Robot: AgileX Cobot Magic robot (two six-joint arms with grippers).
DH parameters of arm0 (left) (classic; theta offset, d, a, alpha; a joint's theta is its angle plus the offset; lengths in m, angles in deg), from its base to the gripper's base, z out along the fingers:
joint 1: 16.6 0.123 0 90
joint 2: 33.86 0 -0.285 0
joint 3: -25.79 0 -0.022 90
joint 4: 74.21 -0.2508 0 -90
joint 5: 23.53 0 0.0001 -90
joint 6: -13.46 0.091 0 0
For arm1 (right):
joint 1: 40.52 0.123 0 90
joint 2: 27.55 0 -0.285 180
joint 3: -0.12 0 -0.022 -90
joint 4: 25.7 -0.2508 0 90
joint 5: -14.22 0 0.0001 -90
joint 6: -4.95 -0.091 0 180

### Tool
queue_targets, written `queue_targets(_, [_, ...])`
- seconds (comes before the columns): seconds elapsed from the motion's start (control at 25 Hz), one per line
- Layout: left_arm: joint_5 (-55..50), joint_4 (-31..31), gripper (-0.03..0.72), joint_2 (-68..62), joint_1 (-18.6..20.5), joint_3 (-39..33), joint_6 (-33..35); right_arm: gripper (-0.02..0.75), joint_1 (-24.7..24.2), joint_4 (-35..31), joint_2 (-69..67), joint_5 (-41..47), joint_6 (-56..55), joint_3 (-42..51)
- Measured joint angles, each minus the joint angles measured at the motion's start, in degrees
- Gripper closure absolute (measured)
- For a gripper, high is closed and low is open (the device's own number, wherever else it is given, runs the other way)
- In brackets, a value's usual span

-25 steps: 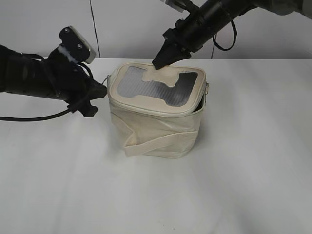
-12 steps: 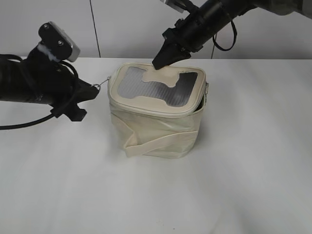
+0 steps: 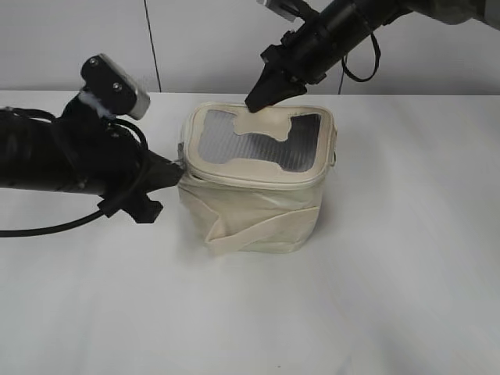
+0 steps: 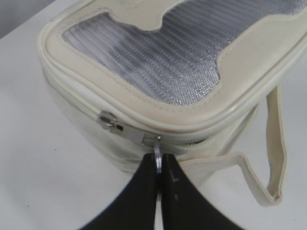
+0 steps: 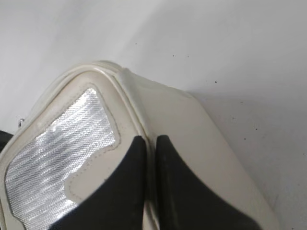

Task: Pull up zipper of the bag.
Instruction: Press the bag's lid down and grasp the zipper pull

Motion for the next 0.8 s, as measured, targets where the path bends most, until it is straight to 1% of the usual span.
queue_targets(0.12, [0.59,-2.11,0.697,0.11,-1.59,0.0,-5.85,0.699,0.0,0.12,0.0,0.0,-0.12,0.0])
queue_targets(0.24, [0.53,-8.58,0.697,0.81,-1.99,-0.47,-13.78,0.699,0.11,0.19,0.0,0.0,-0.56,0.0])
queue_targets(0.32, [0.3,-12.18,0.697,2.49,-2.17,-1.91,-16.6,0.699,0.11,0.26,0.0,0.0,-0.96,0.0])
queue_targets(0.4, [0.35,-13.61,0.697,5.01,-2.18,-3.52,-17.57,0.699,0.11,0.28,0.0,0.0,-1.2,0.0])
queue_targets(0.52, [-1.33,-14.11,0.697,8.09,-2.18,-4.68,-17.87,0.699,0.11,0.28,0.0,-0.01,-1.38,0.0])
queue_targets(0.68, [-6.44,-13.53,0.697,8.31,-2.18,-4.8,-18.1,0.699,0.27,-0.27,0.0,0.19,-1.42,0.0])
queue_targets(0.8, [-7.52,-12.58,0.697,7.31,-2.18,-4.8,-18.23,0.699,0.29,-0.33,0.0,0.25,-1.42,0.0])
